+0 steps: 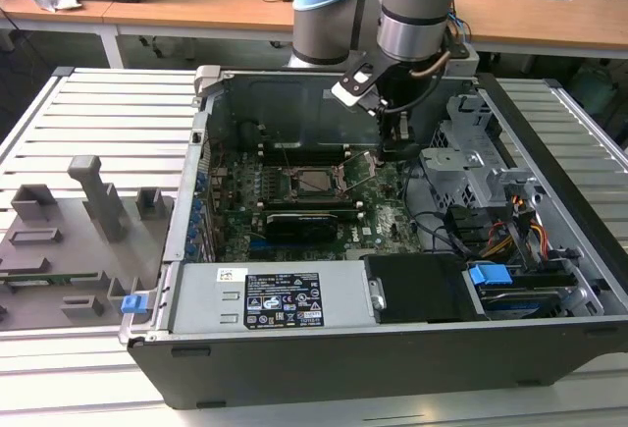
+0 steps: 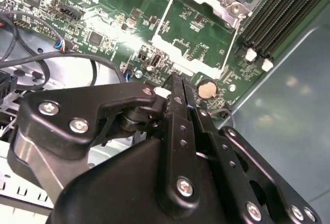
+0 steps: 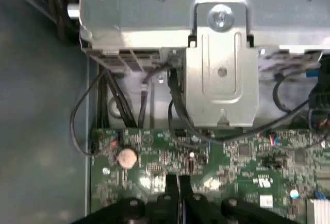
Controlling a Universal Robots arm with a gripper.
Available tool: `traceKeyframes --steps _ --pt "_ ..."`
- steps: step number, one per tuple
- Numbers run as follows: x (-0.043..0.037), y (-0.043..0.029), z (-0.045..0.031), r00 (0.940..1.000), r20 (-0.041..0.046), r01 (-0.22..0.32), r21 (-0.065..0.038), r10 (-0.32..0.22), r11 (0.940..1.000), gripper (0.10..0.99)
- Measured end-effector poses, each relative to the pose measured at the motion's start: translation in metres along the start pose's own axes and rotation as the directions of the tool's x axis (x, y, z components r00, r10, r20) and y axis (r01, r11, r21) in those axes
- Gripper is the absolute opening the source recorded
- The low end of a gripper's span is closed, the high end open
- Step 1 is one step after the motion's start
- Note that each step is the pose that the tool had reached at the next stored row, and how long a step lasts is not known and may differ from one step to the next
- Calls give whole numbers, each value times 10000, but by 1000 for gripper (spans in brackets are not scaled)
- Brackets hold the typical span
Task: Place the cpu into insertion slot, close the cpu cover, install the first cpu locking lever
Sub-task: 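Place the cpu into insertion slot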
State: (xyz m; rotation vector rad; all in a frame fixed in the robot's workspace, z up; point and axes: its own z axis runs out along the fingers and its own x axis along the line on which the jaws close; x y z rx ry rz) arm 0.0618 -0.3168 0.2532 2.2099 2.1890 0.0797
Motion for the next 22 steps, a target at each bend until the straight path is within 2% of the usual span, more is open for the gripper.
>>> traceKeyframes --steps 7,9,10,11,12,13,16,19,22 --pt "-8 5 82 10000 10 21 5 -21 10000 153" --pt "-12 5 85 10000 11 21 27 -21 10000 153" --pt "-12 5 85 10000 11 19 76 -19 10000 153" --pt "-12 5 86 10000 10 17 181 -18 9998 153" --pt "-12 5 86 10000 11 17 223 -17 9997 153" --pt "-12 5 82 10000 14 15 314 -16 9995 153" --pt "-12 6 68 10000 13 13 470 -14 9989 153" --pt "-11 5 58 10000 12 10 561 -11 9984 153" --pt "-12 -18 55 10000 16 12 568 -13 9984 153"
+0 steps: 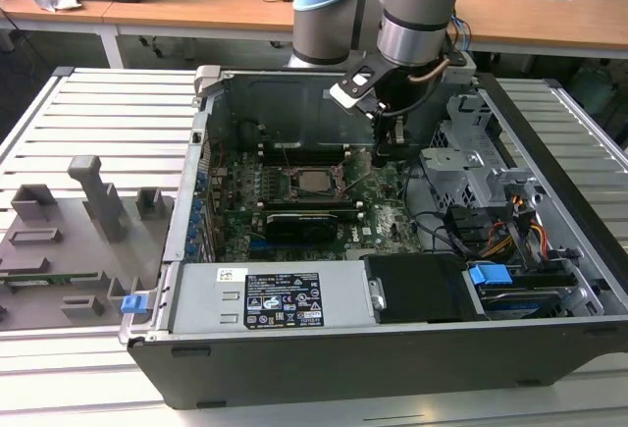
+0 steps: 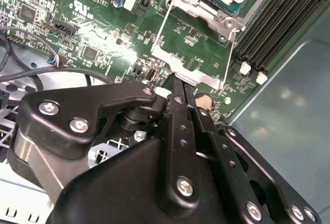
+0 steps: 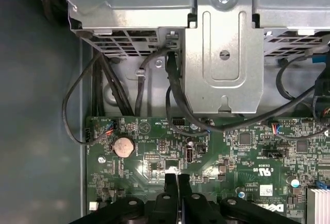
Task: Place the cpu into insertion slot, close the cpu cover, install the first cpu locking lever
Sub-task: 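Place the cpu into insertion slot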
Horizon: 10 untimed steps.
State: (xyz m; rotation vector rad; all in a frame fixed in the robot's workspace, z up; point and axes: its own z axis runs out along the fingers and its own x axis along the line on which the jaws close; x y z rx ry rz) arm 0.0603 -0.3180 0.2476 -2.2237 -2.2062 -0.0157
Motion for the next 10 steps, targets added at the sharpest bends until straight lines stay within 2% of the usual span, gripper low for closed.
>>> traceKeyframes --steps 7,10 --pt "-1 -123 0 10000 -1 1 0 -1 10000 153" --pt "-2 -215 2 10000 0 0 0 0 10000 153"
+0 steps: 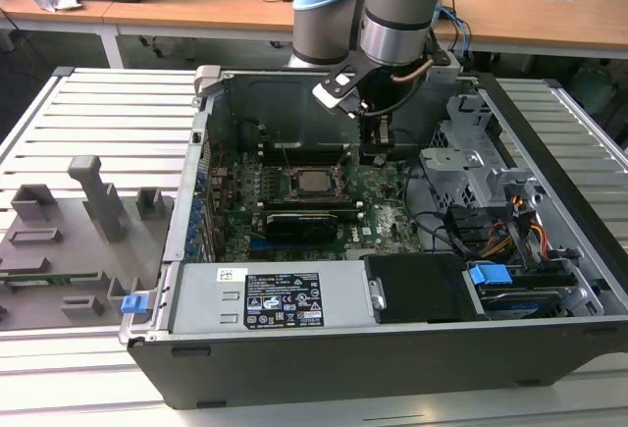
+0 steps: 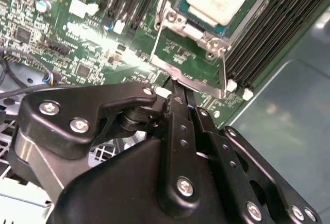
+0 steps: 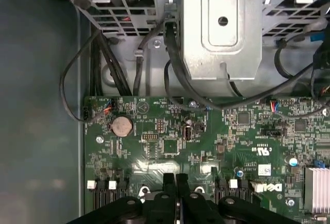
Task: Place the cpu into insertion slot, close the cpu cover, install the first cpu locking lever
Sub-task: 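Place the cpu into insertion slot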
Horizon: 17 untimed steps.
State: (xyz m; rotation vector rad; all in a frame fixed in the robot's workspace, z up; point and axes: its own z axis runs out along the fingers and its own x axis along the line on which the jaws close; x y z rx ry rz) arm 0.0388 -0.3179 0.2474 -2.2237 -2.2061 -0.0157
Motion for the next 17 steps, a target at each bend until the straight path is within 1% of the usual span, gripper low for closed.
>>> traceKeyframes --steps 4,8,11,12,14,16,17 --pt "-1 -62 3 10000 -3 -1 -1 1 10000 153" --pt "-1 -161 25 10000 -1 -1 -1 1 10000 153" --pt "-3 -280 49 10000 0 -1 -1 1 10000 153" --pt "-3 -355 59 10000 -1 0 -4 0 10000 153" --pt "-4 -412 79 10000 -1 2 -5 -2 10000 153" --pt "-5 -478 130 10000 -1 9 -5 -9 10000 153" --pt "-5 -490 136 10000 -2 11 -5 -11 10000 153"
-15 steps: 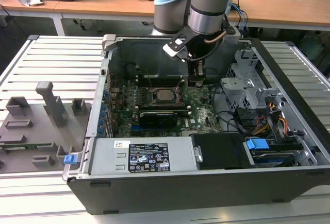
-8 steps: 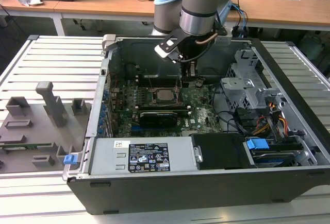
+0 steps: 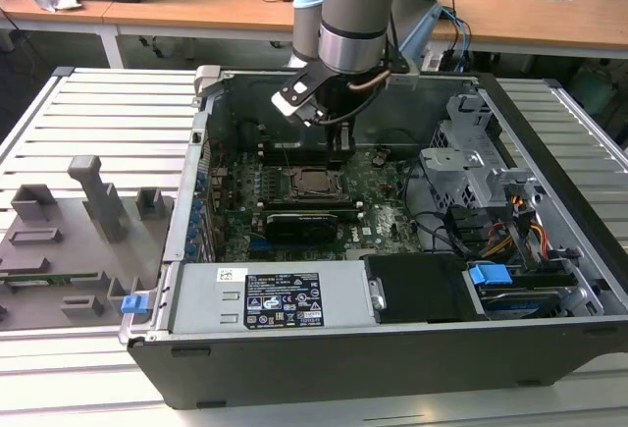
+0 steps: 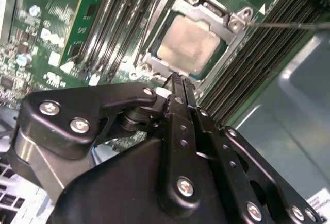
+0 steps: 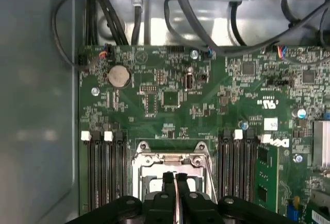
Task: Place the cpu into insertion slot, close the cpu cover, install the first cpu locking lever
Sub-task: 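Place the cpu into insertion slot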
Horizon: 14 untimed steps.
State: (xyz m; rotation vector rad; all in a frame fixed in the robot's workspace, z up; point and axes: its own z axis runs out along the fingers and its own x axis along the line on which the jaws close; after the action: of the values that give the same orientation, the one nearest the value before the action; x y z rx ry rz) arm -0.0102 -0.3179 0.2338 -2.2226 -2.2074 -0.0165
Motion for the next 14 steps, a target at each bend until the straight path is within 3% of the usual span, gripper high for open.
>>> traceKeyframes --steps 14 --pt "2 -209 8 10000 -4 1 0 -1 10000 153"
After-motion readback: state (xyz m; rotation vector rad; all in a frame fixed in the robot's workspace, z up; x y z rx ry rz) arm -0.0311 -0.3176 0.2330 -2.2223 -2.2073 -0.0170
